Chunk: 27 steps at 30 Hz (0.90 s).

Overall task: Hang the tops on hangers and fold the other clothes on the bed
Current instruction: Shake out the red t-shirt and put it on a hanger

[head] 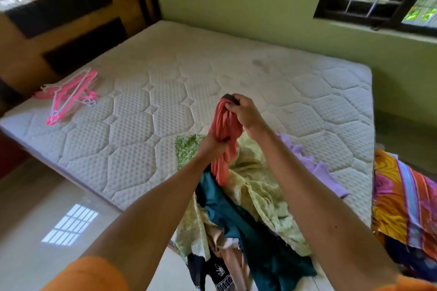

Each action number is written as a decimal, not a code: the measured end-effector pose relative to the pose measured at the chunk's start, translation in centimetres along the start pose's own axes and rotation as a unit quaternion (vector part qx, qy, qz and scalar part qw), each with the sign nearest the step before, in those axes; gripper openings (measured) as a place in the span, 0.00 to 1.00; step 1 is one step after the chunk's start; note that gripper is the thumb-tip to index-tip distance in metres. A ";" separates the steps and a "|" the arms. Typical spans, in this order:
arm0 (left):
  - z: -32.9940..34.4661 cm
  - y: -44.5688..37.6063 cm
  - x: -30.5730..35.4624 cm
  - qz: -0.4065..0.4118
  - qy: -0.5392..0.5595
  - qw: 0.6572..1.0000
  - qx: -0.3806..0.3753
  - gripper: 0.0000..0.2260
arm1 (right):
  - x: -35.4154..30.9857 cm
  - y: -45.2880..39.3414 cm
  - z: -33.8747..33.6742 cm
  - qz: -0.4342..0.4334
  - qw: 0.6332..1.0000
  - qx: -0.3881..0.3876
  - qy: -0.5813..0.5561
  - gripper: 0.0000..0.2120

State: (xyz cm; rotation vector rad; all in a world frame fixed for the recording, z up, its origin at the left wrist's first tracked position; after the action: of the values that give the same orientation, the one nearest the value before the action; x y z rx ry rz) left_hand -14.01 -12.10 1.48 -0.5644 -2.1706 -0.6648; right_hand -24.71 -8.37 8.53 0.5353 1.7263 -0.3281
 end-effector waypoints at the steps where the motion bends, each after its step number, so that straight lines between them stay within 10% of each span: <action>1: -1.3 -0.6 2.0 0.001 0.023 0.999 0.047 0.11 | -1.9 -0.2 -0.2 -0.015 0.999 0.005 -0.033 0.05; 6: -8.2 -3.1 10.8 0.065 0.168 0.970 0.165 0.12 | -7.0 0.2 -2.4 -0.093 0.991 0.094 0.015 0.14; 11: -13.0 -3.1 17.2 0.096 0.435 0.893 0.060 0.10 | -6.7 -1.0 -1.5 -0.017 0.984 0.039 0.176 0.32; 16: -20.2 0.5 19.0 0.156 0.547 0.821 0.055 0.15 | -13.3 -3.4 0.8 -0.073 0.963 0.137 0.222 0.22; 20: -26.8 3.6 15.5 0.169 0.609 0.772 0.069 0.16 | -18.6 -3.9 5.3 -0.171 0.978 -0.010 0.123 0.20; 27: -38.5 6.5 7.8 0.129 0.525 0.836 0.093 0.20 | -22.5 -4.4 19.5 -0.111 0.965 -0.168 -0.169 0.10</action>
State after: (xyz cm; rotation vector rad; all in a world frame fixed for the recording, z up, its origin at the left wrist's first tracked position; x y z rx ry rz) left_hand 6.31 -29.66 30.85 -0.2585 -1.0711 -0.4365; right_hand -7.07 -25.66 25.76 0.0324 1.4665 -0.2585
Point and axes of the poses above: each hand's wrist, its own y-axis away from the middle knuckle, its own z-axis out of the palm, x = y × z, the point moved 2 cm from there along -y, towards the middle knuckle, and after that the axes turned 1 degree about -x, right-handed, at the moved point
